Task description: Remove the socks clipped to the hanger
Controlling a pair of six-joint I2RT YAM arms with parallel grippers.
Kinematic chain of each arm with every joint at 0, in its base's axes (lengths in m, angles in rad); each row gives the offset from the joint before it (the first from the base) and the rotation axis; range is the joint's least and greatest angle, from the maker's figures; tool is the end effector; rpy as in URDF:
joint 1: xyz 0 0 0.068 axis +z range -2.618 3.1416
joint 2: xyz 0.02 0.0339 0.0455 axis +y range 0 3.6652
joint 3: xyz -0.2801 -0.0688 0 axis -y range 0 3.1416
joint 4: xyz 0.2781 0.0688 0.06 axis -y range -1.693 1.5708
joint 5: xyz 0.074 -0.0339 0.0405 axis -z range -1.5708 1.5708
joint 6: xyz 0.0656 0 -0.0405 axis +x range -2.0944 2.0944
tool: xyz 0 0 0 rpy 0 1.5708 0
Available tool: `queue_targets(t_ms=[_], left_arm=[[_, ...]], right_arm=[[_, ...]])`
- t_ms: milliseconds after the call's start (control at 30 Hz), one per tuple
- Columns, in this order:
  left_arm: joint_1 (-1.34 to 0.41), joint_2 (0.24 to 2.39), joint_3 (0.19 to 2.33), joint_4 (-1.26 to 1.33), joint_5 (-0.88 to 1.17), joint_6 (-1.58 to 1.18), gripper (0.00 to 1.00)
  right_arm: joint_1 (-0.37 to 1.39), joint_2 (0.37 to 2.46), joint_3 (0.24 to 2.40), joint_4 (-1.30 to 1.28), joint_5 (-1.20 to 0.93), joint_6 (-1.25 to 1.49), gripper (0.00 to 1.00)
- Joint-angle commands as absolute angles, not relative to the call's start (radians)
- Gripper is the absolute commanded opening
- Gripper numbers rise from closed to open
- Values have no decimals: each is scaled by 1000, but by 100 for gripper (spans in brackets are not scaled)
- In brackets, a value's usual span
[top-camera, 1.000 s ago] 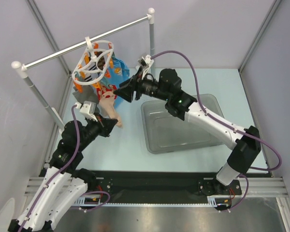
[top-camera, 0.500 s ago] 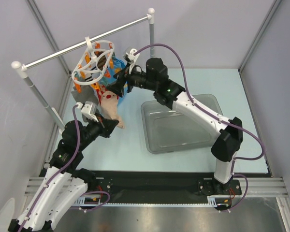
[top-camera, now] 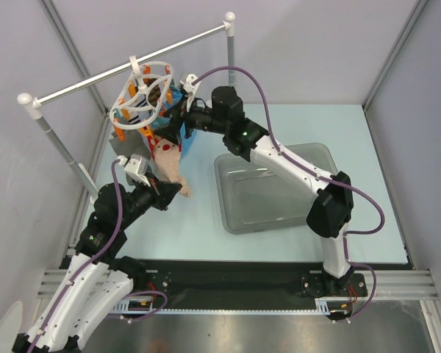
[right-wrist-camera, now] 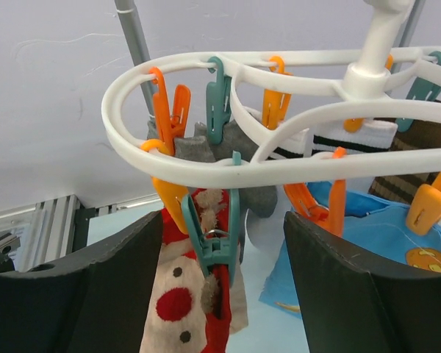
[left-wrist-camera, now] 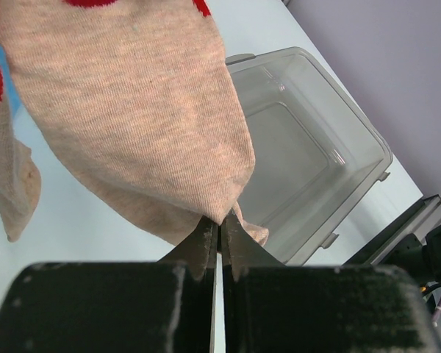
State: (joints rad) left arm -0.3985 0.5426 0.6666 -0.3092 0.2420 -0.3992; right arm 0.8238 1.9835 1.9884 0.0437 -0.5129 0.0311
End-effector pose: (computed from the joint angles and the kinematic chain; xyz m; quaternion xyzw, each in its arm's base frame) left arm 0.1635 -0.0859 0.3267 0.0768 0.7639 -0.3318 0.5482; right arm 0.3441 0.4189 0.4378 -0.4270 0.5445 0.4496 0.5649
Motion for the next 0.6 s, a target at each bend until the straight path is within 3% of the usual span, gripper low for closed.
queue_targets(t_ms=[0, 200, 400, 500, 567], left_arm=[[-391, 543, 660, -267, 267, -380, 0], [-391, 543, 660, -265, 272, -380, 0], [-393, 548, 658, -262, 278, -383, 0], [-391, 548, 658, -262, 276, -385, 0], [-393, 546, 658, -262, 276, -385, 0]], right_arm=[[831, 2006, 2039, 138, -511, 51, 72], [836, 2016, 2040, 198, -500, 87, 56], [844, 2017, 2036, 216, -471, 84, 52], [847, 2013, 2029, 218, -447, 84, 42], [850, 2006, 2011, 224, -433, 80, 28]])
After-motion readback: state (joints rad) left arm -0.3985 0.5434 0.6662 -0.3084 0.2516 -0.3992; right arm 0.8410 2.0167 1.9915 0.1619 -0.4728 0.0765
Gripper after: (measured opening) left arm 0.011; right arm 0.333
